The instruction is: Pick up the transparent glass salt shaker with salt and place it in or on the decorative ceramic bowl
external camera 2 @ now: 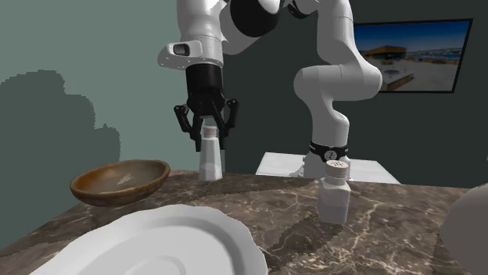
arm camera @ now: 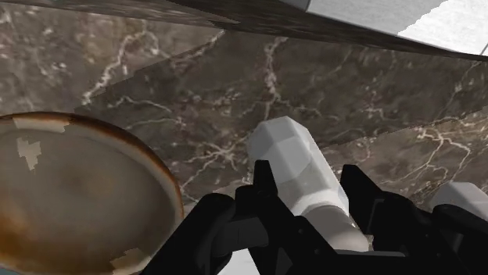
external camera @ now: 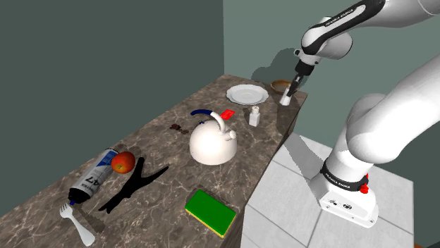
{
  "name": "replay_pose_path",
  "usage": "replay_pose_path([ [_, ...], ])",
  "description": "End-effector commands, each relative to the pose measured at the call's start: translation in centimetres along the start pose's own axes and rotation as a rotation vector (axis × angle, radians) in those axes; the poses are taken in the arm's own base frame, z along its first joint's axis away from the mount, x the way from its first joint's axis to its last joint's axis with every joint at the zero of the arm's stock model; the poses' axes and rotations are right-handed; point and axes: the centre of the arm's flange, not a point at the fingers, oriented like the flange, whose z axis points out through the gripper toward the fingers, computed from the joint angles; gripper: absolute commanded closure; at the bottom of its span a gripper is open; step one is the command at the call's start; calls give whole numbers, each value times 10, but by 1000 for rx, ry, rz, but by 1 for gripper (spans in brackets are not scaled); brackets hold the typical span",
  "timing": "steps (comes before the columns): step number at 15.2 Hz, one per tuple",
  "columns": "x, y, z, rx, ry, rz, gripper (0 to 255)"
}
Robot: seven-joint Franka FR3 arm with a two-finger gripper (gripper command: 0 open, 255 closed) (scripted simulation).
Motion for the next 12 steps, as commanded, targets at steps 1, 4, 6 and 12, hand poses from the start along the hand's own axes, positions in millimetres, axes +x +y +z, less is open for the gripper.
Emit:
replay_pose_path([
  [1,3,-2,-10,0,0,0,255],
  [4,6,-4,-25,0,0,0,255],
  [6,9,-5,-35,0,0,0,255],
  [12,17,-9,-66,0,0,0,255],
])
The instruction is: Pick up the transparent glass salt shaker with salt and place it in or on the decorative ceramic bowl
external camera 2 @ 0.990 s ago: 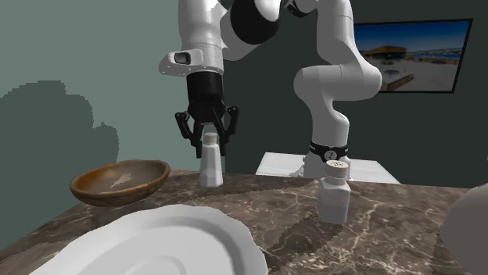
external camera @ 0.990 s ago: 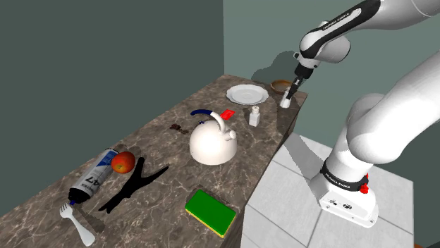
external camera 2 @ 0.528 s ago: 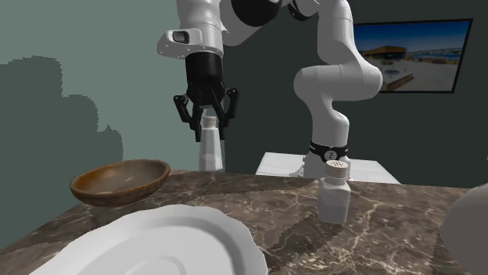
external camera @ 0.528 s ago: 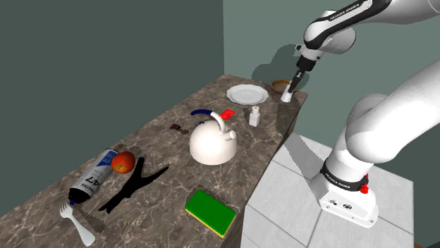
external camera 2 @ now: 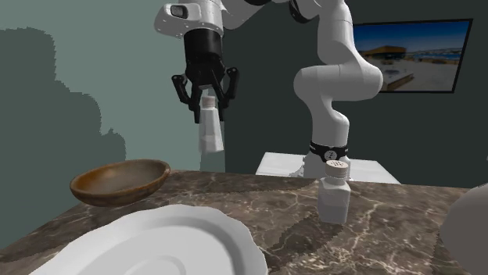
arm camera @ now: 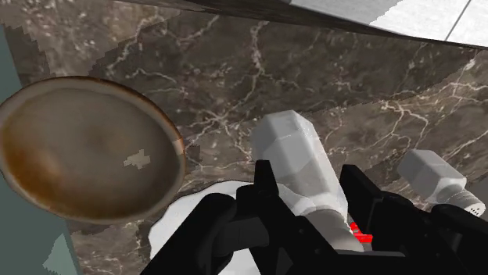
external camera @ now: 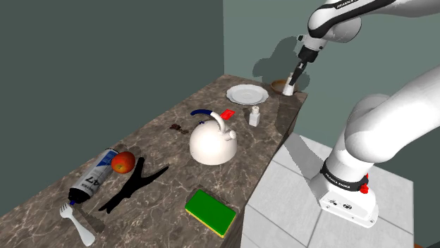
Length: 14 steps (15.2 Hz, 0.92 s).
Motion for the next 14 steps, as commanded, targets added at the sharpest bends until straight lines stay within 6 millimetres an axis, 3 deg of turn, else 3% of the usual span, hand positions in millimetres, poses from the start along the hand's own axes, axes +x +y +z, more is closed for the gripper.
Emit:
replay_pose_path([
  [1,2,-1,-11,0,0,0,255],
  [7,9,-4,-37,0,0,0,255],
  [14,42,82,-48,0,0,0,255],
])
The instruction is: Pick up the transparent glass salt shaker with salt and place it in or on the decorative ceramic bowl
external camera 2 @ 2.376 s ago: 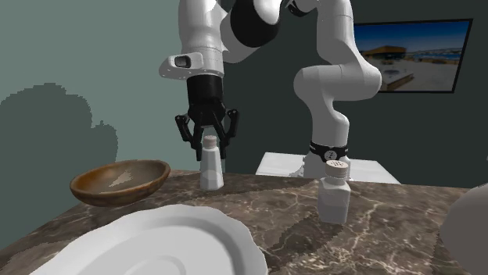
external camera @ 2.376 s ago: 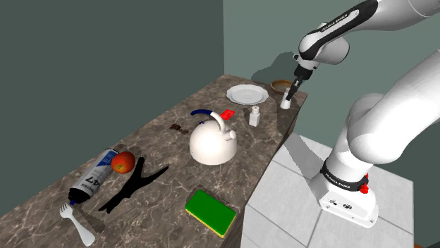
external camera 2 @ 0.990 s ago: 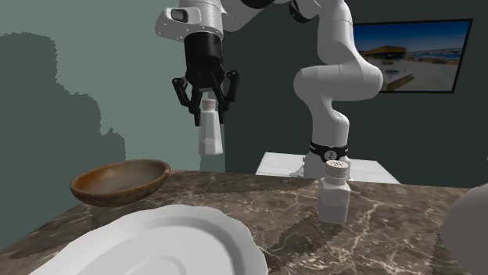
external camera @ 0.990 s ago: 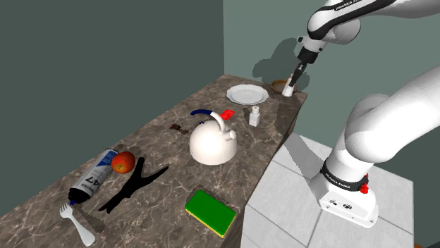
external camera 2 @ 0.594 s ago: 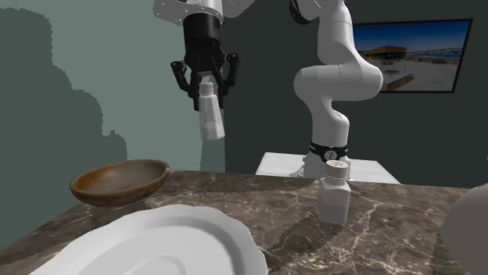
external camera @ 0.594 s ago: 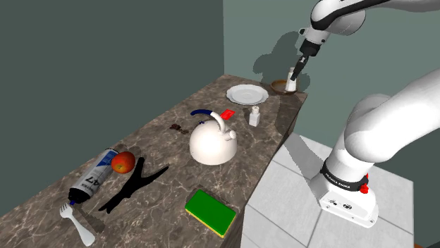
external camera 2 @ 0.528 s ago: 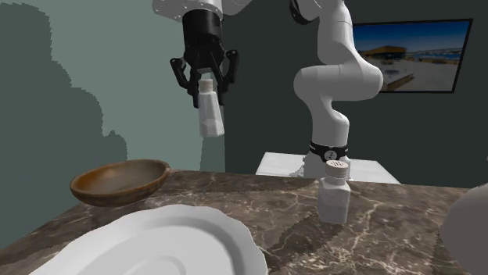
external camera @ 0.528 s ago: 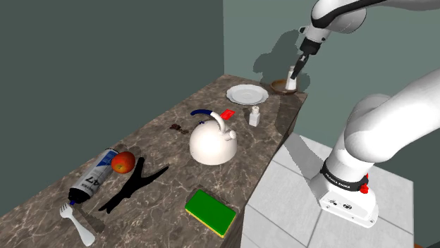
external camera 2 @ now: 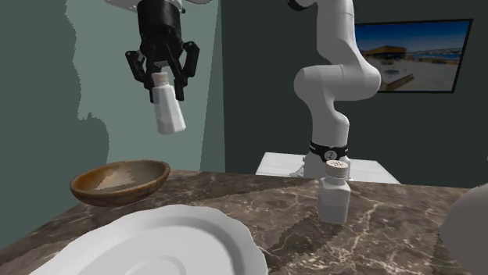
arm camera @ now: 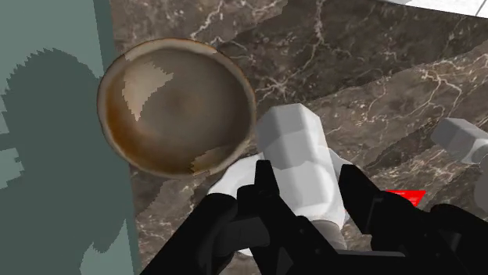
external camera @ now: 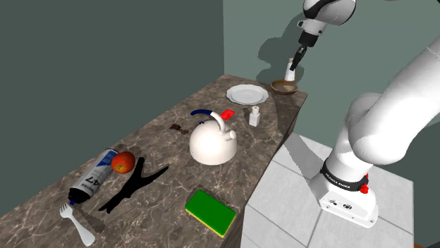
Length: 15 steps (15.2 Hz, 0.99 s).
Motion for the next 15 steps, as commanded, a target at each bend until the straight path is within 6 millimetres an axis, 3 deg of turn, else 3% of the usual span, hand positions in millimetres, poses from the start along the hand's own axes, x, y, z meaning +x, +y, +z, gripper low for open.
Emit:
replay_pose_path([
  [1,10,23,-5,-2,1,-2,255],
  [4,24,60,-10,-2,1,-2,255],
  [5,32,80,-13,-2,1,-2,255],
  [15,20,87,38,-2,1,-2,255],
])
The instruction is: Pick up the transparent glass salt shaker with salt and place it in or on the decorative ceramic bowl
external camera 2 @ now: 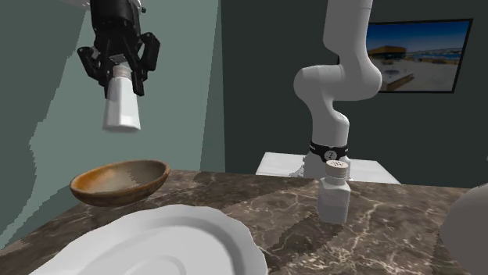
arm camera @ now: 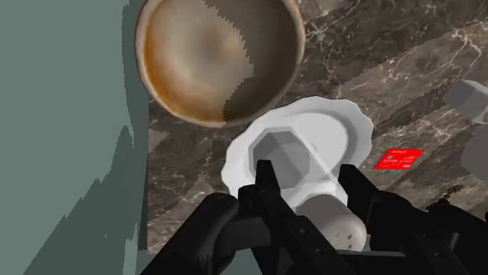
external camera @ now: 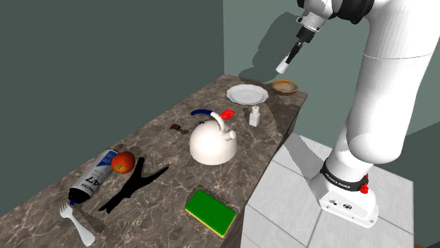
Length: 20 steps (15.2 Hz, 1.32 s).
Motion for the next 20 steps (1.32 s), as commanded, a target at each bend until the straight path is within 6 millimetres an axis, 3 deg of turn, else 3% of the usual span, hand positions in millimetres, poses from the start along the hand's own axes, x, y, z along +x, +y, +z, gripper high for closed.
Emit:
replay_pose_path([
  [1,-12,19,44,-106,-126,66,255],
  [6,-22,25,69,-106,-126,66,255],
  [14,-22,25,69,-106,-126,66,255],
  [15,-23,24,66,-106,-126,65,0],
  [17,-28,26,70,-104,-127,66,0],
  [19,-27,22,59,-105,-125,64,0],
  [20,-22,25,69,-106,-126,66,0],
])
